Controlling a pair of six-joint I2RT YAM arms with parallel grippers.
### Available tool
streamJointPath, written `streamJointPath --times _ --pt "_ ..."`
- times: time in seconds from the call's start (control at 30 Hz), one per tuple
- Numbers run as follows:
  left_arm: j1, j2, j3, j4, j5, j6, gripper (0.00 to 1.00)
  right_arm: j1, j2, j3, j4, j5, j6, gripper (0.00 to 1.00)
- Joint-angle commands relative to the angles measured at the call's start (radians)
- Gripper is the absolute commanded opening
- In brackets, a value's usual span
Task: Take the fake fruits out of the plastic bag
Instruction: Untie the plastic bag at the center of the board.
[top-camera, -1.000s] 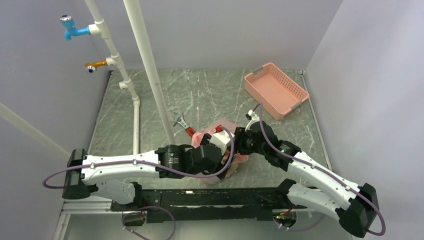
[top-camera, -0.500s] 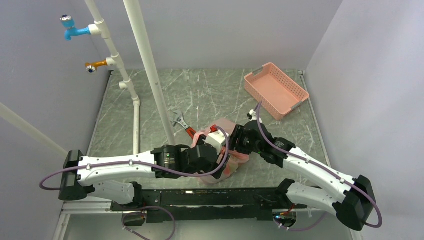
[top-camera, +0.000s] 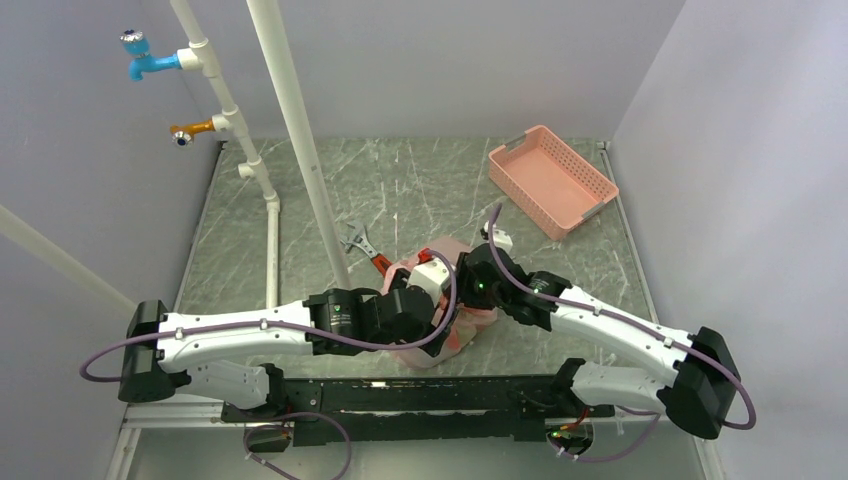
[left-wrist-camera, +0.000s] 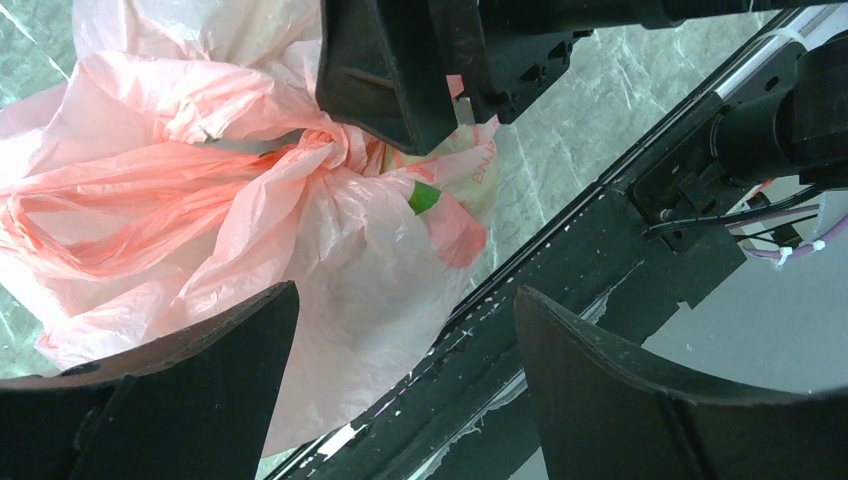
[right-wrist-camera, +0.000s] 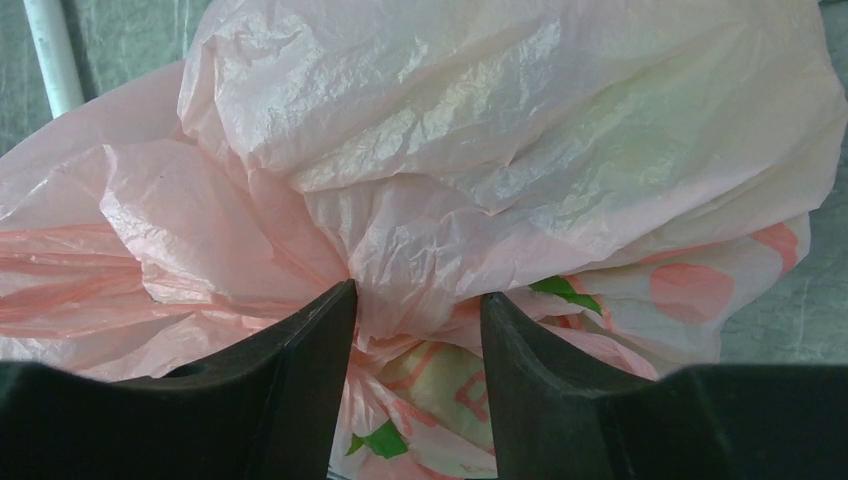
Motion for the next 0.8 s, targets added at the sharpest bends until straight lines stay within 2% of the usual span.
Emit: streamJointPath --times 0.0,0.07,0.13,0.17,0.53,0.6,0.67,0.77 --pt "0.003 0.002 0.016 0.015 0.006 -0.013 0.86 0.018 0.0 0.01 0.054 0.027 -0.015 0.45" --pt "0.003 0.011 0.025 0.003 0.007 -0.019 0.85 0.019 -0.005 -0.003 0.098 -0.014 -0.026 0.22" --pt "0.003 0.012 0.021 0.009 0.013 -0.014 0.85 0.018 -0.016 -0.02 0.147 -0.061 -0.027 0.05" --pt "0.003 0.012 0.017 0.013 0.011 -0.012 0.85 0.017 -0.023 -0.024 0.165 -0.075 -0.03 0.0" --pt "0.058 0.075 0.081 -0.094 -0.042 -0.042 0.74 -0.01 -0.23 -0.01 0.15 -0.135 -0.054 0.0" --pt "0.067 0.094 0.103 -0.126 -0.079 -0.048 0.74 -0.014 -0.248 0.003 0.133 -0.139 -0.065 0.0" --pt "0.071 0.112 0.124 -0.151 -0.109 -0.05 0.79 -0.021 -0.251 0.017 0.123 -0.153 -0.082 0.0" --pt "0.084 0.136 0.145 -0.135 -0.093 -0.03 0.81 -0.026 -0.243 0.034 0.116 -0.191 -0.091 0.0"
